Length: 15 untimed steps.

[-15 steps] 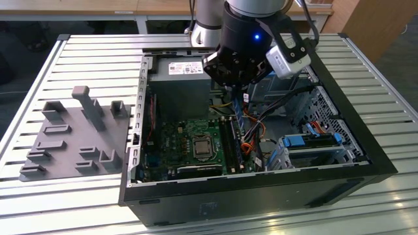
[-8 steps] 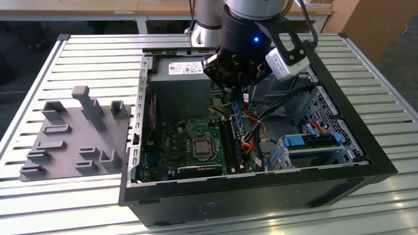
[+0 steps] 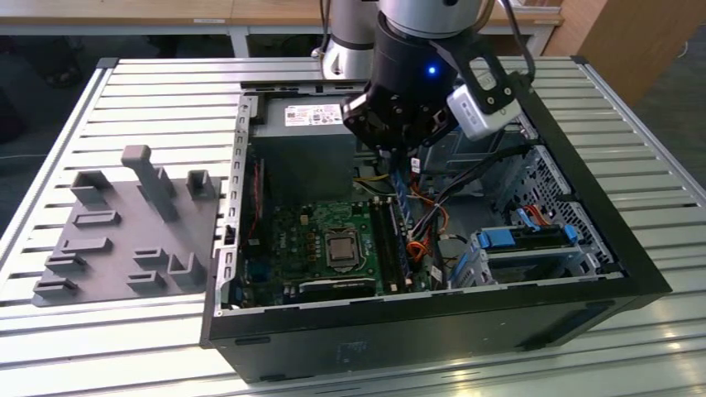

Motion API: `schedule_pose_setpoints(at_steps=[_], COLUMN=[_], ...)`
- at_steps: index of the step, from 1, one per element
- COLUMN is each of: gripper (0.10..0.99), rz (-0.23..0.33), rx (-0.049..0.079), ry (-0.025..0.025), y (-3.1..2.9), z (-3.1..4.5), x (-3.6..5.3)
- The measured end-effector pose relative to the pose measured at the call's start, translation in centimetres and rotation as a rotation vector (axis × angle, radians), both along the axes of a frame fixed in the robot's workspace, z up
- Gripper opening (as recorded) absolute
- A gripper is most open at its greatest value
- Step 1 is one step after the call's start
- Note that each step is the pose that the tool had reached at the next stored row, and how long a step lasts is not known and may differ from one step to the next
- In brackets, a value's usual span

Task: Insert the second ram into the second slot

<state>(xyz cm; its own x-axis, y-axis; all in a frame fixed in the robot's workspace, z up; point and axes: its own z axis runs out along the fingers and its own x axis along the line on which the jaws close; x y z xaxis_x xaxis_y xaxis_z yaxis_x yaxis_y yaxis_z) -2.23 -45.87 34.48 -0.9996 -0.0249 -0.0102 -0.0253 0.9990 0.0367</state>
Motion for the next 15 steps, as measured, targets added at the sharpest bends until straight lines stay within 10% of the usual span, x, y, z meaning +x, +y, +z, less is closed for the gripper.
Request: schedule_pose_setpoints(at_steps=[15], gripper=[0.137], rz=[0.0], rx=[0.0], ry=[0.0011], y=[0.0], z=[-0.56], x=[0.0])
